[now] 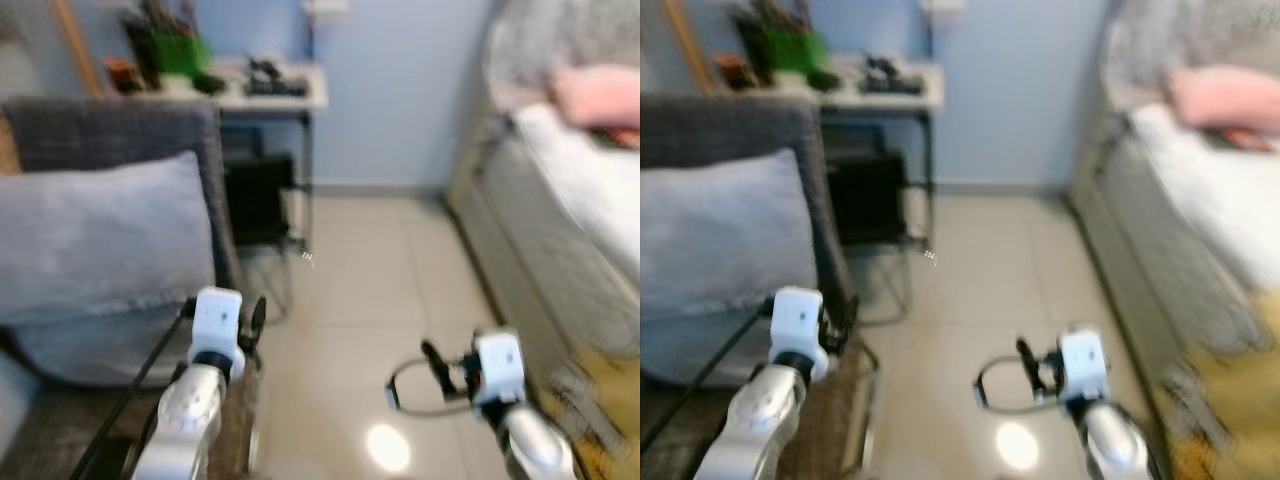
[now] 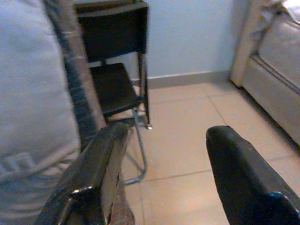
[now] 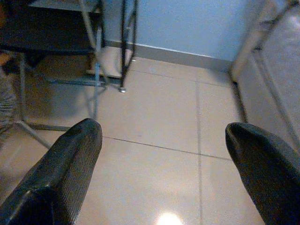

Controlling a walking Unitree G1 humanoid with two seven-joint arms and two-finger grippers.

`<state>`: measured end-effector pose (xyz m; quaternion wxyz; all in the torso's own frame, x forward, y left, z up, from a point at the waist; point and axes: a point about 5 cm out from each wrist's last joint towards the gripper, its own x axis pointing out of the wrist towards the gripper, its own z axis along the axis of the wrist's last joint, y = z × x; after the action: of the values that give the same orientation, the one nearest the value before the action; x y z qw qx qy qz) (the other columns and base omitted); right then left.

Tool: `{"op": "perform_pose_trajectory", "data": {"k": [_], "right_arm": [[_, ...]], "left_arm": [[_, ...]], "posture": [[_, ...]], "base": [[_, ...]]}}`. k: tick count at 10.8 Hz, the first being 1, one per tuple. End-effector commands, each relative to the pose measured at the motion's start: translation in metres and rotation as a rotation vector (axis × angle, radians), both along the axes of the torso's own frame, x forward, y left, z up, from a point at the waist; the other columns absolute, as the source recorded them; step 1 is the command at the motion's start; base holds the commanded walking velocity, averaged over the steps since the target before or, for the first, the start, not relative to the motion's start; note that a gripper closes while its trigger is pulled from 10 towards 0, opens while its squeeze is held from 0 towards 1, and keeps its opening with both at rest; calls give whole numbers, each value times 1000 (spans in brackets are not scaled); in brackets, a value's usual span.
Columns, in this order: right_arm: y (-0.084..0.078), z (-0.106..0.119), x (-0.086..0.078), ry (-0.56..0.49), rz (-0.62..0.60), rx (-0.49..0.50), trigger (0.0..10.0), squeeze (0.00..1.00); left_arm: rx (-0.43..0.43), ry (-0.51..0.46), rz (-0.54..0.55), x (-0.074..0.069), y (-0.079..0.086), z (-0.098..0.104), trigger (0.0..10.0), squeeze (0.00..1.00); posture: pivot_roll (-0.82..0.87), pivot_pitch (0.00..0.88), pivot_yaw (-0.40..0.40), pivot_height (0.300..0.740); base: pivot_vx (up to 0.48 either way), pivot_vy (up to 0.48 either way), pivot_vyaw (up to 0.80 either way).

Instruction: Clean up the room

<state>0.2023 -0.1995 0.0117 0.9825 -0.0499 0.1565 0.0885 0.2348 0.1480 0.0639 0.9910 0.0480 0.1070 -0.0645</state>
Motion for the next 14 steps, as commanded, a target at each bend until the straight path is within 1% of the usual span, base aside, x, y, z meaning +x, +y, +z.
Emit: {"op": "perform_pose_trajectory", "data": {"k": [1,4,9,10,11,12,14], "right_arm": [[30,6,30,-21,20,82,10000,0],[29,5,30,-16,32,77,10000,0],[30,4,32,-9,46,75,10000,0],[29,5,33,-17,58,71,10000,0],[30,6,33,-18,82,69,10000,0],[29,6,33,-17,73,63,10000,0],[27,6,35,-18,40,64,10000,0]], "left_arm": [[98,-52,87,47,18,11,10000,0],[96,-45,86,45,15,10,10000,0],[108,-40,94,43,14,7,10000,0],[97,-24,81,37,7,2,10000,0],[91,-11,58,31,1,-2,10000,0],[84,-5,56,30,-2,-3,10000,0],[86,-15,59,34,-1,0,10000,0]], "posture": [[-19,0,26,740],[-16,0,21,740],[-7,0,14,740],[-8,0,12,740],[-8,0,11,740],[-9,0,9,740],[-6,0,8,740]], "base": [[330,-345,0],[330,-345,0],[0,0,0],[0,0,0],[0,0,706],[0,0,613],[0,0,0]]}}
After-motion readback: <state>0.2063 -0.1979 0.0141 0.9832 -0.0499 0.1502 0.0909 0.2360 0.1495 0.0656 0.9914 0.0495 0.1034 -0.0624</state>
